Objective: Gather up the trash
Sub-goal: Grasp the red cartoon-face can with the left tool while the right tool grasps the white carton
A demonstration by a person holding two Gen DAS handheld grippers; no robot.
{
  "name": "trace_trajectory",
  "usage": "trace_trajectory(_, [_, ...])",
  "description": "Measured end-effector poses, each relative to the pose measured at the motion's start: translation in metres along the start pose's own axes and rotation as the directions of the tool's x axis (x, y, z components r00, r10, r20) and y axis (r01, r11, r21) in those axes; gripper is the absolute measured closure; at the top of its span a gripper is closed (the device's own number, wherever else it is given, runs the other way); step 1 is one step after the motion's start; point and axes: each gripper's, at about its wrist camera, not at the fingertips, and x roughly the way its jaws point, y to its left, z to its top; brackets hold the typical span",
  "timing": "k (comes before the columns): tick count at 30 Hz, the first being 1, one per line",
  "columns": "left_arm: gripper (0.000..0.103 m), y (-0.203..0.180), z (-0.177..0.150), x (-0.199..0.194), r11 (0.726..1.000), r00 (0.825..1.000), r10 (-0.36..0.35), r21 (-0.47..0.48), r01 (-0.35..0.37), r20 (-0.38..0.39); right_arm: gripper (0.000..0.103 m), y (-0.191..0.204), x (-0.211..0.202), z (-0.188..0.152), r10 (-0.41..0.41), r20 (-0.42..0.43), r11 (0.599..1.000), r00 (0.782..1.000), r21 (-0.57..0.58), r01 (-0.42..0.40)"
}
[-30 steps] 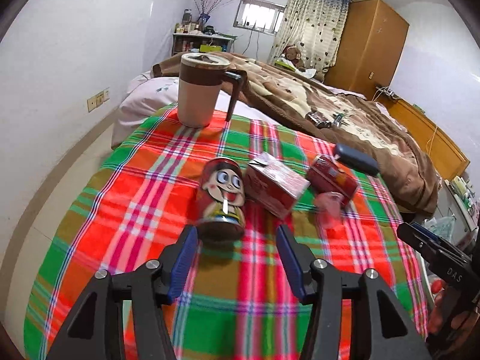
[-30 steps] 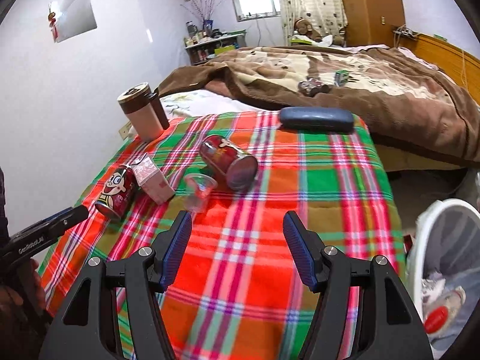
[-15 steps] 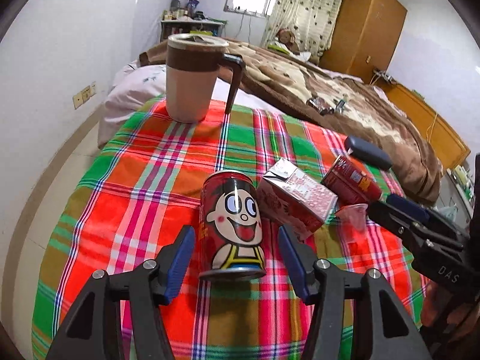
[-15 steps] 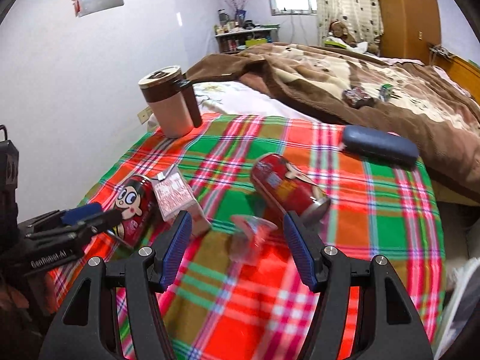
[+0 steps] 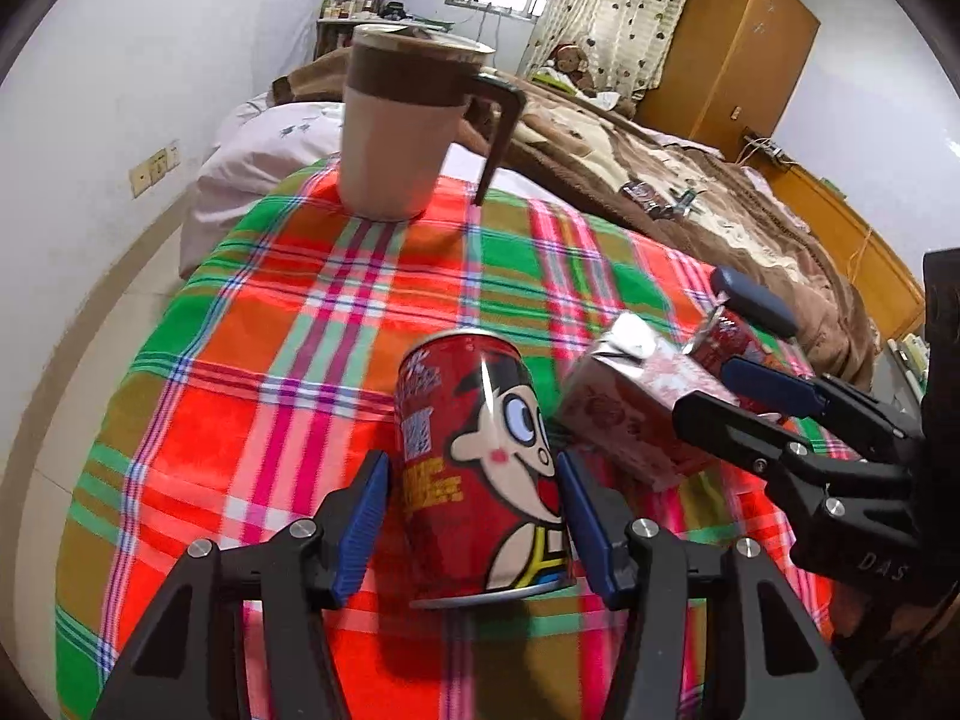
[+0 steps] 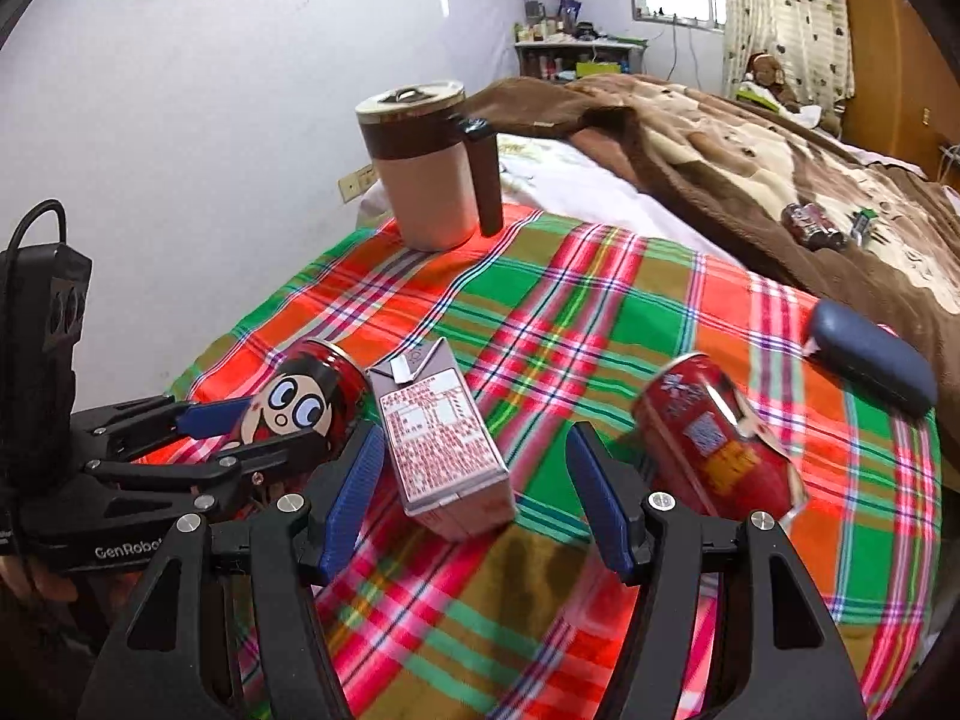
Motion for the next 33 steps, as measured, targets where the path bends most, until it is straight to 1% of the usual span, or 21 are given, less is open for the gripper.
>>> trace_trajectory(5, [0.048,0.008,0.001,-0.001,1.000,1.000,-0.006,-0.012,0.007,0.011,0.038,0.008,0.013,0.004,-0.003,-0.038,1.000,0.999,-0.025,0.002])
trace_trajectory(8, [0.048,0.010,0.001,0.000,1.000,1.000,-0.008,-0.019,0.008,0.015,0.038,0.006,0.017,0.004,0.000,-0.055,1.000,0.998,-0.005,0.000])
trace_trajectory(9, [0.048,0.011,0.002,0.000,1.000,1.000,-0.009,-0.020,0.009,0.016,0.040,0.006,0.017,0.003,0.006,-0.051,1.000,0.999,0.004,-0.006])
trace_trajectory(10, [0.048,0.011,0.002,0.000,1.000,1.000,-0.010,-0.023,0.011,0.017,0.048,0.006,0.017,0.002,0.010,-0.051,1.000,0.999,0.007,-0.009])
trace_trajectory(11, [0.048,0.011,0.002,0.000,1.000,1.000,-0.010,-0.023,0.011,0.018,0.053,0.006,0.017,0.001,0.008,-0.051,1.000,0.999,0.013,-0.008])
trace_trajectory(12, [0.048,0.011,0.002,0.000,1.000,1.000,-0.010,-0.023,0.011,0.019,0.061,0.006,0.018,0.001,0.005,-0.054,1.000,0.999,0.015,-0.004])
trace_trajectory(13, [0.049,0.011,0.002,0.000,1.000,1.000,-0.010,-0.024,0.010,0.020,0.064,0.006,0.018,0.000,0.002,-0.059,1.000,0.998,0.016,-0.001])
trace_trajectory(20, [0.049,0.009,-0.002,-0.006,1.000,0.999,0.021,-0.024,-0.020,0.036,0.064,0.005,0.011,-0.003,-0.002,-0.038,0.999,0.999,0.039,0.003])
trace_trajectory(26, [0.049,0.002,-0.009,-0.017,1.000,0.998,0.022,-0.015,-0.022,0.050,0.064,0.002,0.004,-0.005,-0.013,-0.016,0.998,1.000,0.067,0.014])
trace_trajectory(33, [0.049,-0.018,-0.018,-0.043,1.000,0.997,0.013,0.018,-0.015,0.081,0.064,-0.001,-0.015,-0.009,-0.023,0.022,0.995,0.999,0.094,0.021])
